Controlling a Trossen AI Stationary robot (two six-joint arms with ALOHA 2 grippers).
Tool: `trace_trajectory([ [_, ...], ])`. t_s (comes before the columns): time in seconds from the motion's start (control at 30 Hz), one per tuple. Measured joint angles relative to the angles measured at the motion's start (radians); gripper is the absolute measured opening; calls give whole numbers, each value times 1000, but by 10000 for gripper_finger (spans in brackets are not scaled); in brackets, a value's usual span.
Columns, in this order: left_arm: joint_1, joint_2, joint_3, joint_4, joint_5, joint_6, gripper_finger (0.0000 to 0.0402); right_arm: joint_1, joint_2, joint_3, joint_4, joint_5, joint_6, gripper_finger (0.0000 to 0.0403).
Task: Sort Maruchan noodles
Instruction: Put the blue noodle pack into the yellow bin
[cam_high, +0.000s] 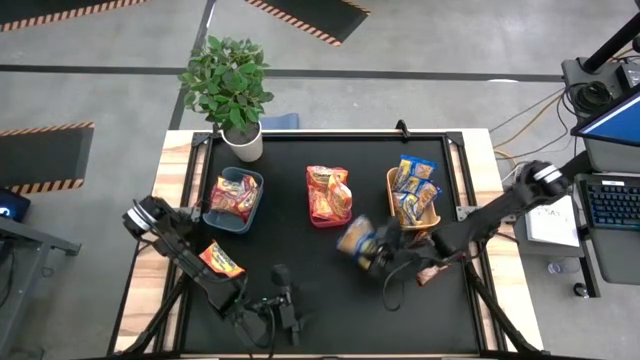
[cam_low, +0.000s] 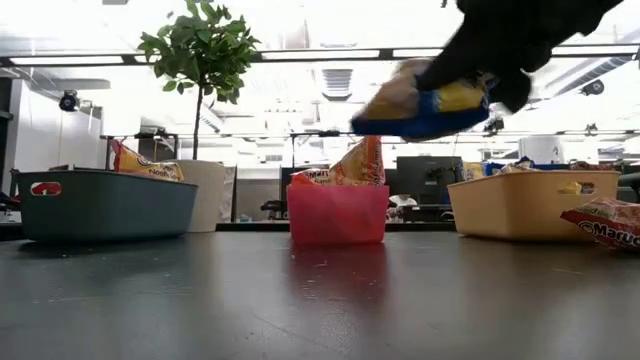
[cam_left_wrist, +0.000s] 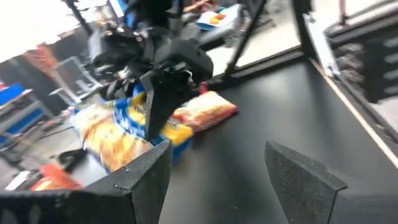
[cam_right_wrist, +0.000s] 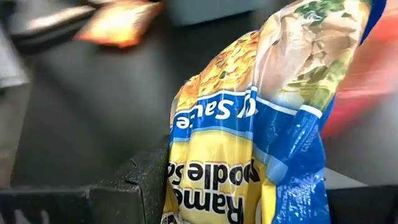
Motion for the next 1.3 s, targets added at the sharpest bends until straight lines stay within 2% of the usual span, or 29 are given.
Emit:
trace_trajectory([
  [0.13,0,-6,0,-5,-84,-10,239,0,-132,0,-352,231,159,200],
  [0.23,0,-6,0,-4,-108,-19,239,0,-217,0,-585,317,336,200],
  [0.43,0,-6,0,-5,-112,-44,239,-7,-316,0,-1002,332,652,200],
  [0.67,1,-6,0,-7,-112,-46,239,-15,-304,0,-1380,295,935,201],
  [0.73,1,-6,0,-7,-112,-50,239,-16,-289,-2,-1427,272,960,201],
  [0.9,1,-6,0,-7,-112,-50,239,-16,-228,-6,-1410,264,918,201],
  [1.17,1,-6,0,-7,-112,-57,239,-16,-54,-6,-1402,271,906,201],
  [1.3,2,-6,0,-7,-112,-62,239,-18,29,-6,-1331,272,879,201],
])
